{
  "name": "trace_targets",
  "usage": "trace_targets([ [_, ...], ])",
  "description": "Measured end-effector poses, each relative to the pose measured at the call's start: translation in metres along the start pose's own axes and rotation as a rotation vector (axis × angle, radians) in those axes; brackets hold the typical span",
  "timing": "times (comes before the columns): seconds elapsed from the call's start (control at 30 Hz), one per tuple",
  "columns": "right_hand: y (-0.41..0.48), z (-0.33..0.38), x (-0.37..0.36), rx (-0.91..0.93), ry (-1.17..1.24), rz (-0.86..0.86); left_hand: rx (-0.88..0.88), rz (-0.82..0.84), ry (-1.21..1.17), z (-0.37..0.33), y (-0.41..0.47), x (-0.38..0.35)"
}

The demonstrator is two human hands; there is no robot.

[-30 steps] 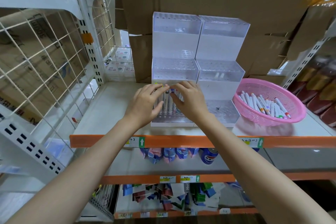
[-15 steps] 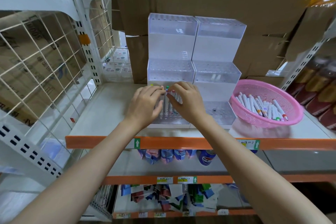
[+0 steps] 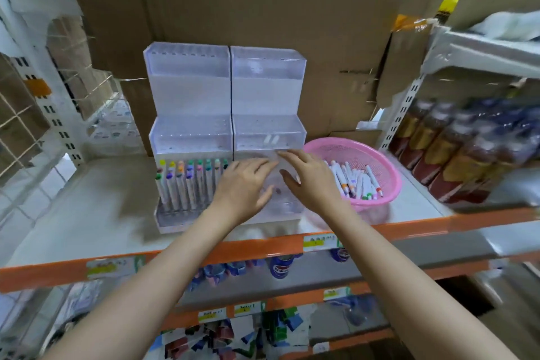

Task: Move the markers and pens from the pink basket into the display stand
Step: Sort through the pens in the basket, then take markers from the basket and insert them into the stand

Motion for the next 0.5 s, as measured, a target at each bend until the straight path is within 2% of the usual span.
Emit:
trace_targets([
  [0.23,-0.028,-0.08,0.048,-0.147,-0.05,0.011,-0.007,-0.003,-0.134,-0.083,0.053,-0.021],
  [0.33,-0.034,-0.11,0.058,-0.249,-0.085,0.099,0.008,0.003,-0.208,-0.108,0.074,-0.033],
  [0.5,-0.034,-0.155,0.058,-0.401,-0.103,0.259,0.07,0.214,-0.247,-0.129,0.113,-0.065],
])
Point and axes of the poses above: each hand's wrist, its own y-axis towards the middle knuckle, its own x-axis out of the back of the hand, z = x × y, the point moved 3 cm from there along y, towards the middle knuckle, and after that the axes turned 13 degrees about y, right-handed, at the moved point
